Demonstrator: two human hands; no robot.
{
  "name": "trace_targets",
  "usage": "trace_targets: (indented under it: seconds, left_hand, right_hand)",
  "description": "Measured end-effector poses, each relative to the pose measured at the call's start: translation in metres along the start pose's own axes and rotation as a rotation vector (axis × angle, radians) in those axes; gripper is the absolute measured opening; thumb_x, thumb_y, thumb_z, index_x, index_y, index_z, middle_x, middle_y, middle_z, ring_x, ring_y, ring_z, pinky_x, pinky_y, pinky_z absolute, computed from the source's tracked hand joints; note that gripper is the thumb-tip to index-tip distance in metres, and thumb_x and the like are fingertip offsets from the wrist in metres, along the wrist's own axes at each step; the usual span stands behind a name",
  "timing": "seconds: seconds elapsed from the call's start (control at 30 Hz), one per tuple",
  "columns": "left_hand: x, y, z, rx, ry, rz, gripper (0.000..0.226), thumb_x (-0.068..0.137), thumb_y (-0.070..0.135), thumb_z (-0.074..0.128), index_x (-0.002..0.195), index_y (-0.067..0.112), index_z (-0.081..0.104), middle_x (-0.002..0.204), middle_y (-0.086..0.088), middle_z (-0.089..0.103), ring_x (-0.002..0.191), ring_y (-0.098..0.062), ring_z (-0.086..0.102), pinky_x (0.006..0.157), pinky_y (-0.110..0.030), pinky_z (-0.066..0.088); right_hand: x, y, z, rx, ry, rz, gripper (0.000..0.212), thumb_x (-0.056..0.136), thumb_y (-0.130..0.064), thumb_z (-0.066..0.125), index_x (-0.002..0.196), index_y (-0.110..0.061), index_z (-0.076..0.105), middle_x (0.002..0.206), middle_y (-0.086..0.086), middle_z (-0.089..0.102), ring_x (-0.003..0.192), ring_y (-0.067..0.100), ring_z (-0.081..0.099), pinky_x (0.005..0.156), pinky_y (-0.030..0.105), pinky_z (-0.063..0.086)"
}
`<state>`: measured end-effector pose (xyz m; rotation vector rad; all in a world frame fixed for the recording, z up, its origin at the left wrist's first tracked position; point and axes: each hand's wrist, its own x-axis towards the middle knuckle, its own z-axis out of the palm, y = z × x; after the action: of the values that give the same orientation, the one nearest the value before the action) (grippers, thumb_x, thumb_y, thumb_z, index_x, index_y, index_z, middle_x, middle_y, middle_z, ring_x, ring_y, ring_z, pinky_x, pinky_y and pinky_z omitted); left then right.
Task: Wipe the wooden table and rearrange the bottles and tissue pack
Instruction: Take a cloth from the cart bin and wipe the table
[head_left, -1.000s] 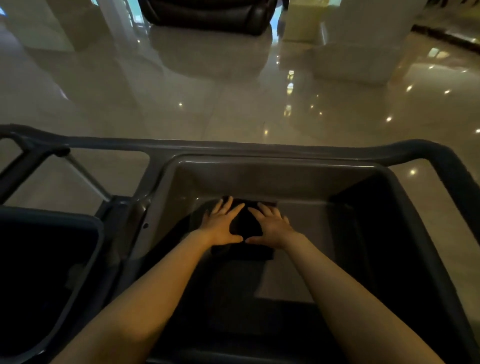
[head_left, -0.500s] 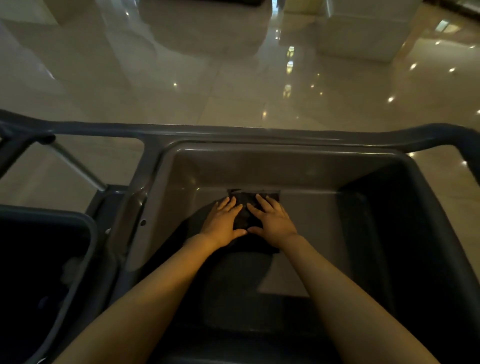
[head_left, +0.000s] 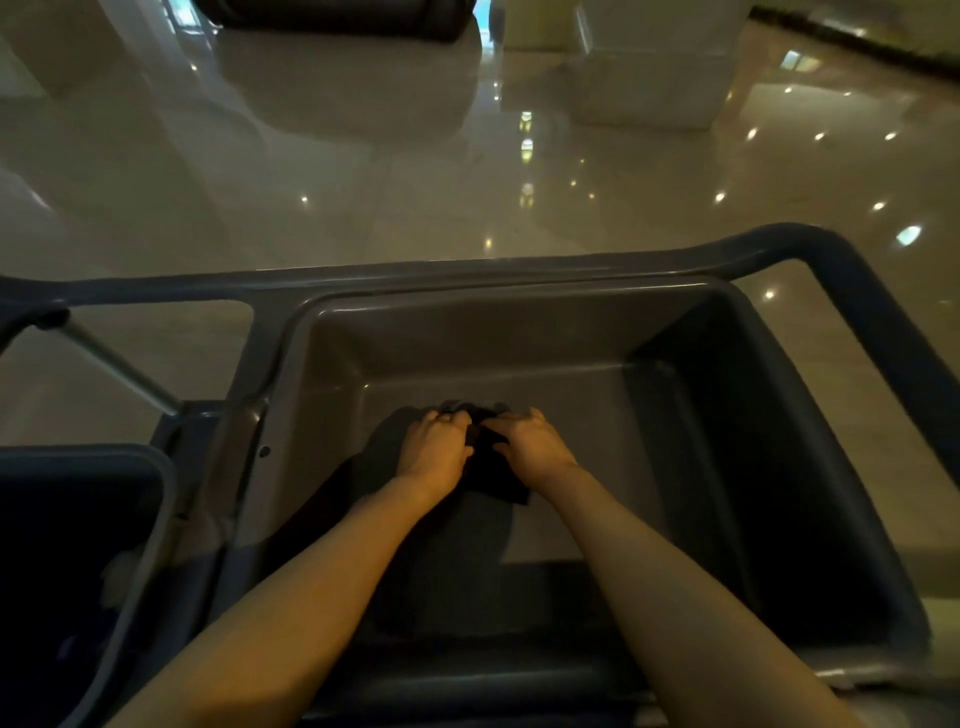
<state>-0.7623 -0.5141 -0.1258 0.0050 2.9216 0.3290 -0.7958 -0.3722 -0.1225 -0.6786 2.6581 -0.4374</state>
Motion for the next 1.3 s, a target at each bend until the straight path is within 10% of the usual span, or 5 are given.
trace_targets:
  seconds: [0.7, 0.9, 1.1, 1.3]
  left_hand:
    - [-0.027, 0.251, -0.153, -0.132, -0.188, 0.796, 0.029, 0.088, 0.034, 0.06, 0.117, 0.029, 0.063, 0.101, 0.011, 0.065, 0.091, -0.005, 0.06, 0.081, -0.022, 0.043]
    - [-0.081, 0.349, -0.154, -0.175, -0.186, 1.027, 0.023, 0.089, 0.038, 0.059, 0.109, 0.032, 0.067, 0.09, 0.011, 0.064, 0.088, -0.01, 0.06, 0.076, -0.028, 0.047]
    - [-0.152, 0.432, -0.125, -0.237, -0.286, 1.238, 0.025, 0.091, 0.022, 0.059, 0.113, 0.015, 0.067, 0.094, 0.007, 0.063, 0.086, -0.007, 0.054, 0.061, 0.0, 0.037]
    - [-0.258, 0.5, -0.077, -0.207, -0.475, 1.429, 0.03, 0.094, 0.018, 0.054, 0.121, 0.009, 0.061, 0.115, -0.012, 0.065, 0.097, -0.018, 0.057, 0.068, -0.019, 0.034]
  right_hand:
    - [-0.274, 0.084, -0.185, 0.207, 0.474, 0.338, 0.035, 0.091, -0.011, 0.051, 0.124, -0.019, 0.06, 0.12, 0.008, 0.064, 0.113, 0.023, 0.056, 0.096, 0.031, 0.042]
    - [-0.386, 0.106, -0.183, 0.242, 0.702, 0.507, 0.036, 0.088, -0.008, 0.056, 0.123, -0.013, 0.061, 0.121, 0.011, 0.066, 0.113, 0.024, 0.058, 0.096, 0.034, 0.043]
    - [-0.498, 0.103, -0.151, 0.173, 0.835, 0.711, 0.034, 0.089, -0.012, 0.055, 0.123, -0.013, 0.061, 0.123, 0.012, 0.065, 0.114, 0.027, 0.056, 0.088, 0.025, 0.034]
    - [-0.624, 0.086, -0.094, 0.178, 0.891, 0.997, 0.035, 0.093, -0.017, 0.051, 0.127, -0.019, 0.056, 0.125, 0.01, 0.061, 0.115, 0.027, 0.053, 0.092, 0.031, 0.036]
